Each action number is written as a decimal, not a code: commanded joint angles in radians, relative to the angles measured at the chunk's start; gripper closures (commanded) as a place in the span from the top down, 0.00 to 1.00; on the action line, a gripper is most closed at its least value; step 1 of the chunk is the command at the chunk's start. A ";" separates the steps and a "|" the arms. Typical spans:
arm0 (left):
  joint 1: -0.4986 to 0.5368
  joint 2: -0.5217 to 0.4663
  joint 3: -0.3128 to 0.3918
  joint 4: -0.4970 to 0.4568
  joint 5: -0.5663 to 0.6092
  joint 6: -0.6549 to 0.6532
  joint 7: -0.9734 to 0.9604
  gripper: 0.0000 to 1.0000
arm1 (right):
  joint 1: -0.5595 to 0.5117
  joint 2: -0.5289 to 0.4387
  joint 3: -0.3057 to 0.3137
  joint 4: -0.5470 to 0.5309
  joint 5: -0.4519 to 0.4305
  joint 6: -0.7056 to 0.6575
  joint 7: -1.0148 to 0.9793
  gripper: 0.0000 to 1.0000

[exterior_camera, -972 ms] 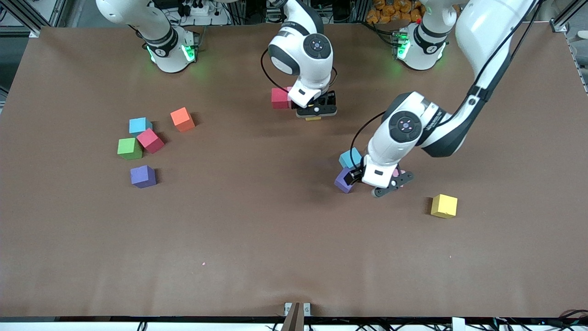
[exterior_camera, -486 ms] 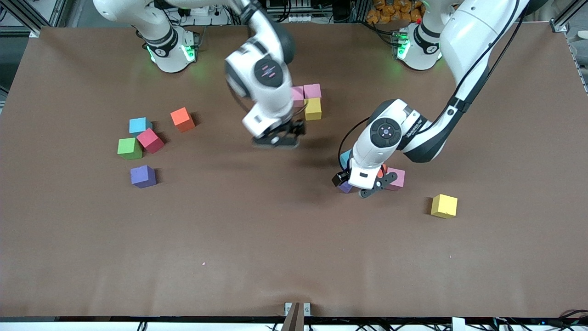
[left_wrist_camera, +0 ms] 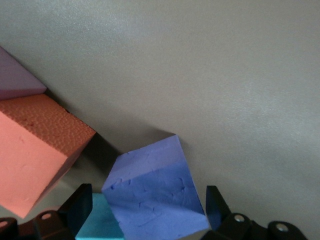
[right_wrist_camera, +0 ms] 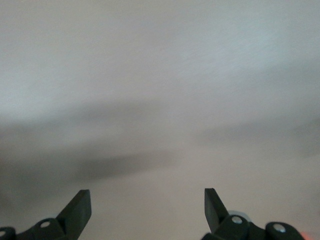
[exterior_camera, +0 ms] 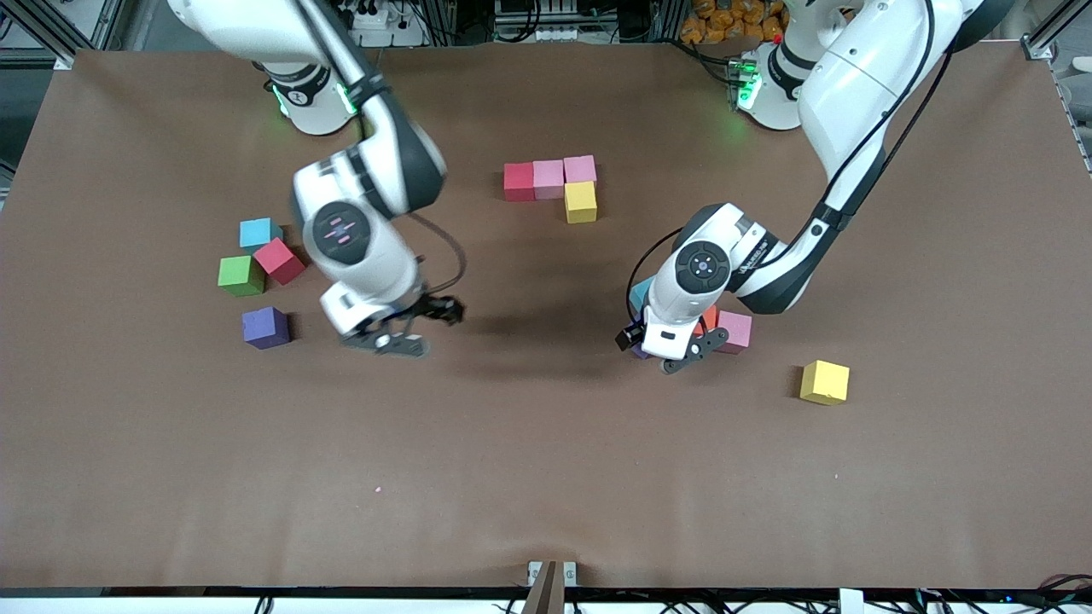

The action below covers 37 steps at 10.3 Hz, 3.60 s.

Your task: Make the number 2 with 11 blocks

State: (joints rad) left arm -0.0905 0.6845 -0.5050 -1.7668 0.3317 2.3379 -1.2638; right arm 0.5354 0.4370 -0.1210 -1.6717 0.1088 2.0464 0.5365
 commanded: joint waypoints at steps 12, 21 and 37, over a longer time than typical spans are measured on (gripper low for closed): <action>-0.021 -0.144 0.031 0.043 0.029 -0.052 0.087 0.12 | -0.432 0.016 0.015 -0.185 -0.188 0.235 -0.624 1.00; -0.155 -0.132 -0.116 -0.029 0.023 -0.103 0.066 0.15 | -0.439 -0.106 0.023 -0.549 -0.209 0.517 -0.863 1.00; -0.110 -0.108 -0.216 -0.299 0.078 0.083 0.066 0.13 | -0.503 -0.103 0.024 -0.589 -0.186 0.525 -0.912 1.00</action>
State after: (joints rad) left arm -0.2266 0.5778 -0.6924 -2.0509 0.3781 2.3955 -1.1798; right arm 0.0552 0.3586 -0.1127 -2.2350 -0.0816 2.5752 -0.3783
